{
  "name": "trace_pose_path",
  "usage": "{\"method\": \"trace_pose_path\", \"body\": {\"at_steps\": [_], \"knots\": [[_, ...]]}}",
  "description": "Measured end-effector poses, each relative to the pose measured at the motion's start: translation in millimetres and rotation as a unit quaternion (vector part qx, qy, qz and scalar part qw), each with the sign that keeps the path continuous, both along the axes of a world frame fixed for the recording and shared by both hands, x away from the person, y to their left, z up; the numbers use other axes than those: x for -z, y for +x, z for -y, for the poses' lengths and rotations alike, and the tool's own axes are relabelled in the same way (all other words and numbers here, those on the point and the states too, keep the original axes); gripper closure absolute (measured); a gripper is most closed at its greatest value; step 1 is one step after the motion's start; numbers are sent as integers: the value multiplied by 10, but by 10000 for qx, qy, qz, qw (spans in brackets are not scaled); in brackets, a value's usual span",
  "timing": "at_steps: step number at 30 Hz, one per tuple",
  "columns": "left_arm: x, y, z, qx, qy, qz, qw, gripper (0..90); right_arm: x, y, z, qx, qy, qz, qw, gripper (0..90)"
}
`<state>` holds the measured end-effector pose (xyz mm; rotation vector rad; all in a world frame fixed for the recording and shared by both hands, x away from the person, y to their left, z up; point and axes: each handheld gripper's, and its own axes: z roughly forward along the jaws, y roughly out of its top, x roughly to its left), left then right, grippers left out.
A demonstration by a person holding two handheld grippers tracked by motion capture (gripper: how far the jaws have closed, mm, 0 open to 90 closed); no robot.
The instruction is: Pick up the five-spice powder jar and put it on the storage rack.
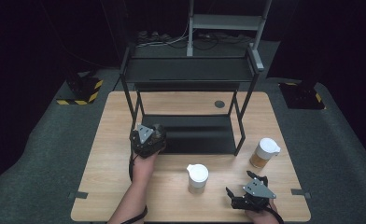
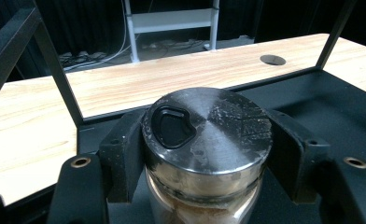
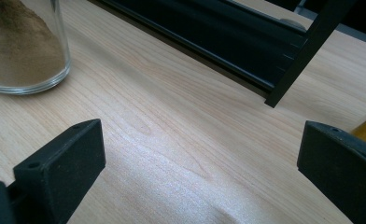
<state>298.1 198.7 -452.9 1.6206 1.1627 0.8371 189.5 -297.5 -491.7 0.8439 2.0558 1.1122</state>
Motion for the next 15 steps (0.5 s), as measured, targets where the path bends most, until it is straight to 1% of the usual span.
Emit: {"method": "trace_pose_path", "body": {"at_steps": [15], "knots": [[-9,10,6,0,7,-30,10000,341,0,-1,-2,-3,-8,6,10000,2]]}}
